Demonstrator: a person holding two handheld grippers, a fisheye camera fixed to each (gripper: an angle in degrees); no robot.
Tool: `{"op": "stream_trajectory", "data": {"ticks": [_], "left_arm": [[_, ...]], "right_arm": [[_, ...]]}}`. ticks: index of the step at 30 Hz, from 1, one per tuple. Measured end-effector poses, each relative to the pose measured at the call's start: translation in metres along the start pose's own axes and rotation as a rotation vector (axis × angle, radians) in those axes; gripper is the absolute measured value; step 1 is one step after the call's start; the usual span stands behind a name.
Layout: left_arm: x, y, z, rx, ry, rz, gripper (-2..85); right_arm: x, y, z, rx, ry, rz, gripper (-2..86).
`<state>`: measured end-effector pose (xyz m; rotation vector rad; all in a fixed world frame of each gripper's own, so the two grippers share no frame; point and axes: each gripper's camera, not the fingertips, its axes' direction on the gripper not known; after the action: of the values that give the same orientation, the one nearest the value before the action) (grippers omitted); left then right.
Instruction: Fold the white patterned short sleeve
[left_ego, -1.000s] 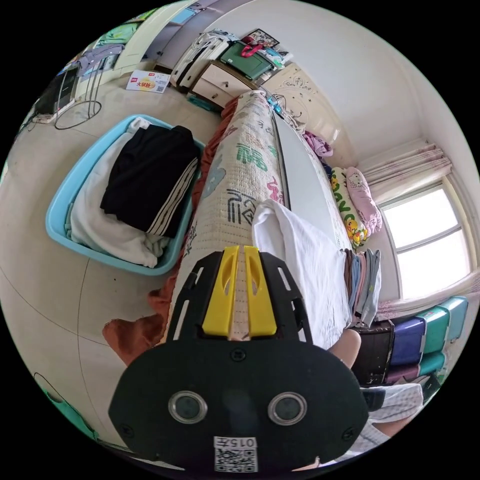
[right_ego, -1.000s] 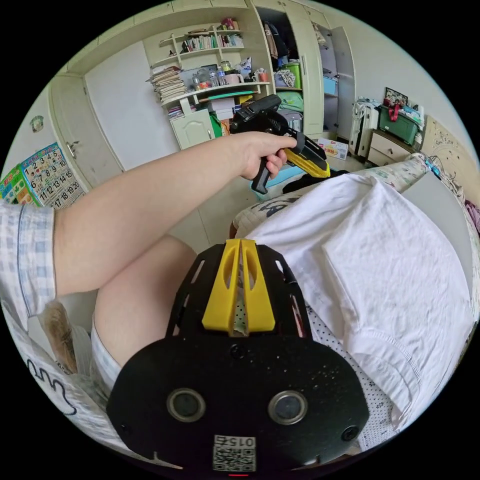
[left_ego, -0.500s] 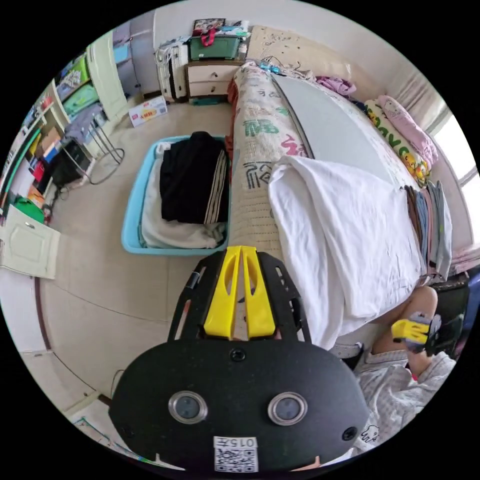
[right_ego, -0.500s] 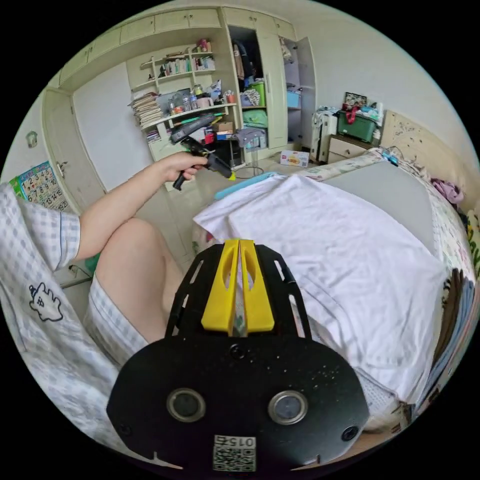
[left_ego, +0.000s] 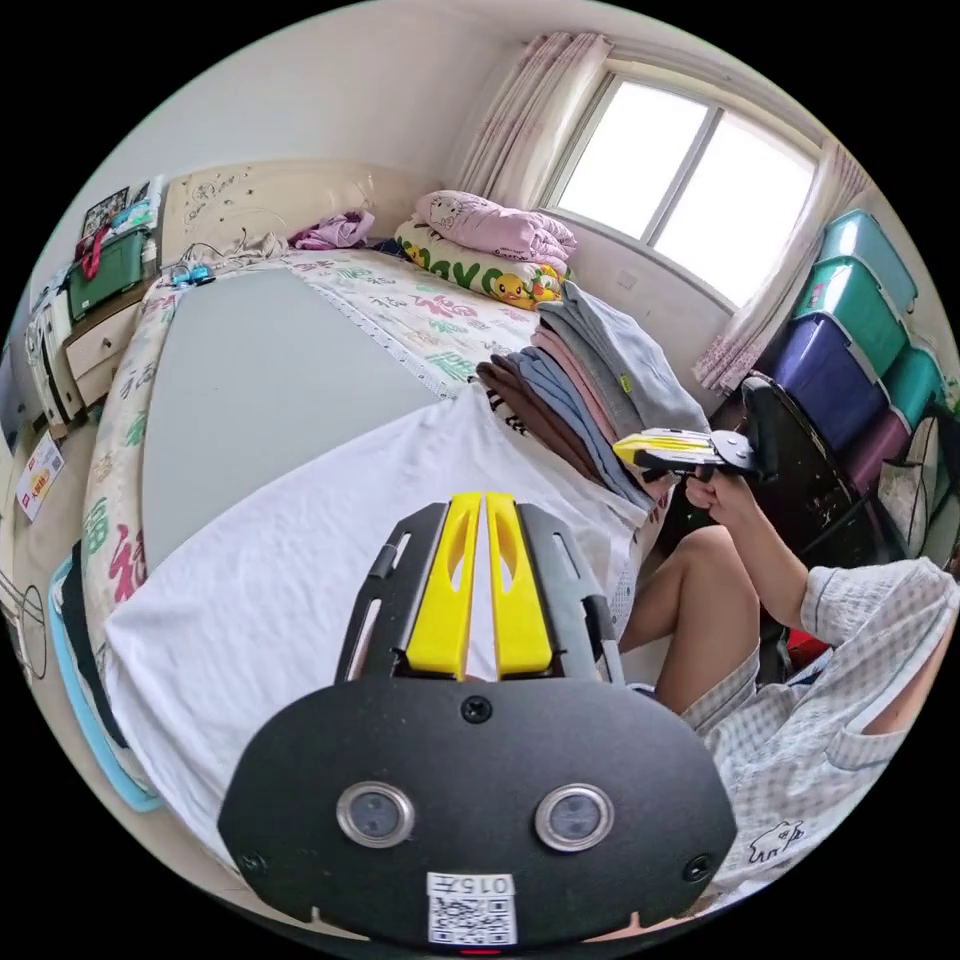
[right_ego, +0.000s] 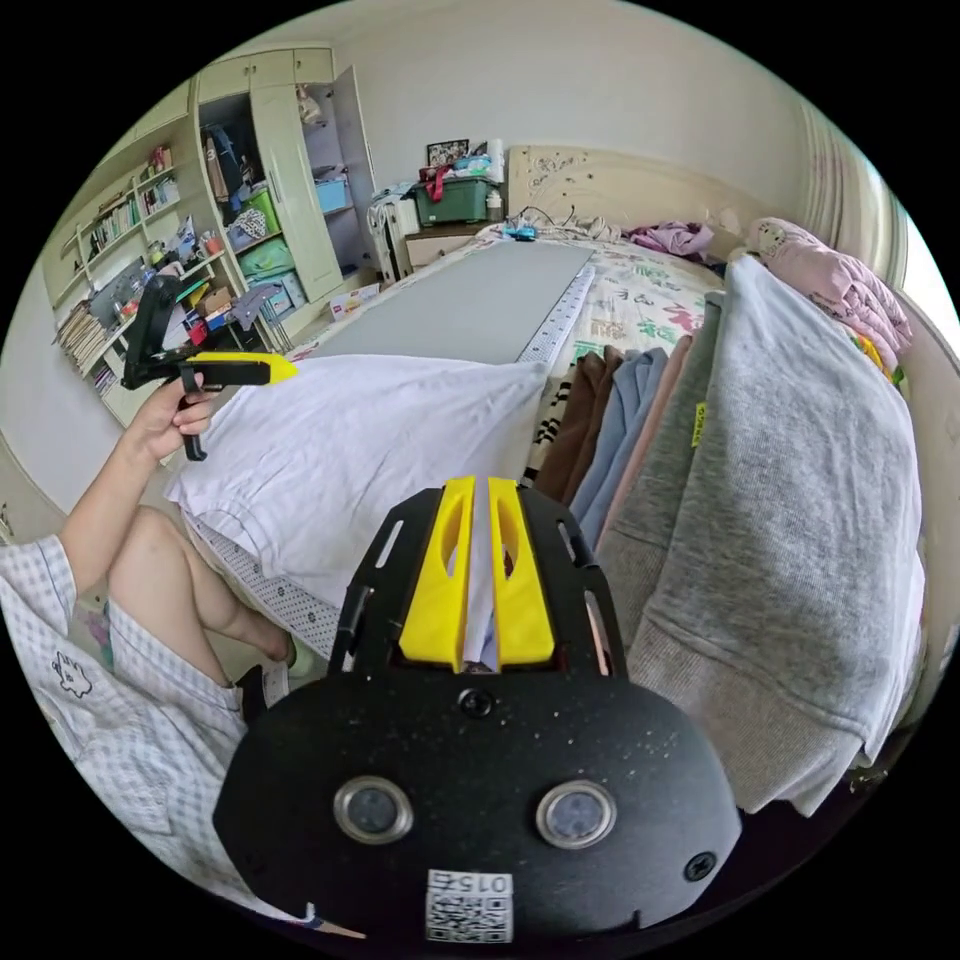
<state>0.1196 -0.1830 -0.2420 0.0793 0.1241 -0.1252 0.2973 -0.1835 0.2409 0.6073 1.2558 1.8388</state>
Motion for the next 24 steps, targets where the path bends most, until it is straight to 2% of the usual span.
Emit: {"op": "stream_trajectory", "data": {"ticks": [4,7,10,13,18,24], "left_arm": [[0.014,-0.075,0.065,-0.020,-0.055,-0.048,3.6],[0.016,-0.131,0.127,-0.100,-0.050,-0.066,7.8],[0.014,-0.172,0.190,-0.220,-0.059,-0.086,9.5],[0.012,-0.192,0.233,-0.297,-0.109,-0.102,10.1],[-0.002,-0.199,0.267,-0.365,-0.141,-0.148,9.3],[-0.029,-0.200,0.275,-0.377,-0.118,-0.225,5.9]], "right_arm": [[-0.020,-0.001,-0.003,-0.045,-0.086,0.025,6.4],[-0.054,-0.004,-0.017,-0.118,-0.232,-0.067,8.5],[-0.078,-0.005,-0.024,-0.166,-0.171,-0.061,9.0],[-0.103,-0.009,-0.036,-0.163,-0.223,-0.055,9.8],[-0.140,-0.019,-0.050,-0.168,-0.188,-0.064,8.6],[-0.172,-0.031,-0.056,-0.186,-0.150,-0.052,0.9]]}}
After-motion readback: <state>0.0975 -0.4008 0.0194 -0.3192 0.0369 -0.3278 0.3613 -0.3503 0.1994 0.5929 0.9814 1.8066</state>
